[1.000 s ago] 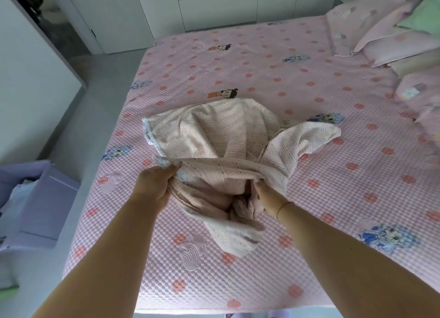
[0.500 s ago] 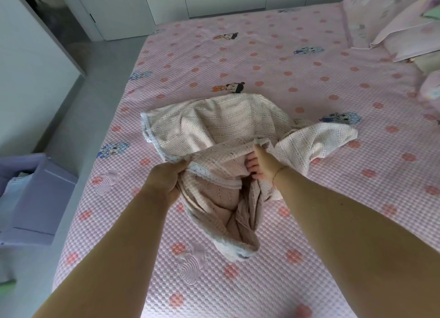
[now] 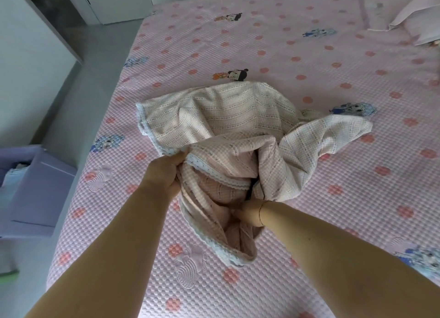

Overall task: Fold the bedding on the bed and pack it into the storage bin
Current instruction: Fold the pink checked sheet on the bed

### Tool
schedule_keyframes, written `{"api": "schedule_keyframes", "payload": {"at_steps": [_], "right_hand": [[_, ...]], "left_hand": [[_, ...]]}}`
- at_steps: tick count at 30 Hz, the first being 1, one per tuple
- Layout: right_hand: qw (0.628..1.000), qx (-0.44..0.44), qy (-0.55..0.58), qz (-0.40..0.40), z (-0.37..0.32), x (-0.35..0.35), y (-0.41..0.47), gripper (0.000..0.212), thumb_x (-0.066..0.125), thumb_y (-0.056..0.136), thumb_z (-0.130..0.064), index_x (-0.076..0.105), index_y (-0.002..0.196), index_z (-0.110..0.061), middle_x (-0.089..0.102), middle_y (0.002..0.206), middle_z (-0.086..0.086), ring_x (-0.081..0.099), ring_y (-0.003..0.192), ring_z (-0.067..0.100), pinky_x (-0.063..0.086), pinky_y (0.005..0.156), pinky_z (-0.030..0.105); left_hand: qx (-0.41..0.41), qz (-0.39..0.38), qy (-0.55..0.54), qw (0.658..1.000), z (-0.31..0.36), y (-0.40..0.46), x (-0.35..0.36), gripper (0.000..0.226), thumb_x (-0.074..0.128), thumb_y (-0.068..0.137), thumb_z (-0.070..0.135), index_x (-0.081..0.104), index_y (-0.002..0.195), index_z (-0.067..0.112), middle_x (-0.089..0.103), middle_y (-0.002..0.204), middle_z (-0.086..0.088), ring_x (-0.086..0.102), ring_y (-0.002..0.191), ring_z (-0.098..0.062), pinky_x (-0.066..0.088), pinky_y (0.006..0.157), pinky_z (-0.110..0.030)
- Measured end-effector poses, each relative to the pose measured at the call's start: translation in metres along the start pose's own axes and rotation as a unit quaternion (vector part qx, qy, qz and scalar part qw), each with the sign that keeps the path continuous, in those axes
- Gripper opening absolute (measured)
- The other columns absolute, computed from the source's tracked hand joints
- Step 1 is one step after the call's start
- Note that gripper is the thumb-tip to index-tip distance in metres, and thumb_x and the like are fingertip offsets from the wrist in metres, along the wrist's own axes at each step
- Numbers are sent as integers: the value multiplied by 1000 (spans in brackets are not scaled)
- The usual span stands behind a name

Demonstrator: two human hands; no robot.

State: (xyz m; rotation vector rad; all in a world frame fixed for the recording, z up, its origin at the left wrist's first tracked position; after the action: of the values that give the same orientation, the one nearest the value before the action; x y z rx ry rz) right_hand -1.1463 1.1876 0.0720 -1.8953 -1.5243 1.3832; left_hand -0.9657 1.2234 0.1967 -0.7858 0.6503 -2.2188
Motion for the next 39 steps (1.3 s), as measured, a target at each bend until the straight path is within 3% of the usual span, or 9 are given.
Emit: {"api": "schedule_keyframes", "payload": {"at_steps": [7, 18, 21, 25, 28, 31, 33, 35, 39], "right_hand": [[958, -133, -19, 253, 5, -22, -65, 52, 18, 94, -46, 49, 71, -11, 53, 75, 5, 55, 75, 22, 41, 70, 32], [811, -246, 58, 527, 6, -60, -241, 46, 27, 92, -34, 56, 67, -9, 51, 62, -2, 49, 60, 15, 38, 57, 18], [892, -81, -58, 441, 28, -47, -235, 56, 13, 94, -48, 53, 74, -15, 47, 65, -6, 51, 62, 12, 35, 58, 14], [962, 93, -210, 147, 65, -13, -202, 113, -26, 69, -76, 47, 131, -17, 41, 69, -5, 41, 62, 10, 38, 72, 27], [966, 102, -192, 138, 49, -11, -186, 54, 12, 100, -47, 28, 146, -23, 60, 101, 5, 57, 98, 25, 40, 86, 34], [983, 76, 50, 159, 27, -9, -167, 46, 21, 104, -35, 42, 137, -11, 56, 128, 16, 52, 119, 31, 39, 100, 36], [922, -11, 371, 113, 5, -4, -160, 50, 24, 102, -36, 58, 124, -6, 61, 118, 19, 55, 115, 34, 38, 105, 43], [789, -97, 601, 82, -13, -2, -164, 68, 15, 100, -48, 65, 113, -4, 67, 106, 17, 60, 103, 31, 41, 101, 45], [761, -213, 612, 22, -41, -3, -171, 86, -1, 92, -64, 56, 128, -10, 63, 124, 15, 56, 119, 28, 36, 107, 45]], "left_hand": [[23, 17, 17, 999, 10, -6, -1, 18, 67, 83, 1, 65, 99, -7, 74, 91, -14, 73, 83, -24, 60, 66, -31], [136, 56, 44, 988, 83, -47, 27, 31, 79, 76, 8, 64, 100, -4, 72, 97, -14, 73, 86, -27, 59, 80, -39], [173, 50, 86, 980, 94, -60, 31, 23, 78, 79, 15, 62, 92, 5, 69, 94, -9, 69, 90, -23, 56, 77, -32], [165, 50, 57, 983, 86, -77, 38, 20, 77, 78, 6, 63, 90, -2, 71, 92, -14, 71, 77, -22, 58, 69, -29], [152, 35, 69, 985, 68, -95, 51, 16, 73, 82, 1, 62, 92, -5, 69, 87, -14, 69, 70, -22, 59, 62, -28], [142, 13, 90, 986, 52, -103, 57, 18, 73, 81, 3, 63, 92, -7, 70, 89, -15, 70, 69, -23, 61, 66, -32], [136, -7, 100, 986, 43, -104, 56, 26, 74, 81, 5, 63, 101, -8, 70, 91, -16, 71, 75, -25, 60, 77, -38], [131, -24, 106, 985, 35, -106, 53, 33, 74, 81, 6, 61, 107, -11, 69, 93, -18, 69, 86, -30, 57, 87, -45], [122, -31, 99, 987, 29, -109, 42, 33, 69, 84, 3, 58, 108, -19, 68, 104, -25, 69, 95, -36, 55, 90, -48]]}}
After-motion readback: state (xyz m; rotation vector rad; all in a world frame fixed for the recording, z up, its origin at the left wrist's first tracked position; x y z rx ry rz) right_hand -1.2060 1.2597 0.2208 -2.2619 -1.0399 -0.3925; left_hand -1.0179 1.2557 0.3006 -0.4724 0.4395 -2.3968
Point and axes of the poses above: each hand's wrist, its own y-axis towards the middle knuckle, its own x-axis out of the palm, z = x × y, the point moved 4 cm from there along y, towards the middle knuckle
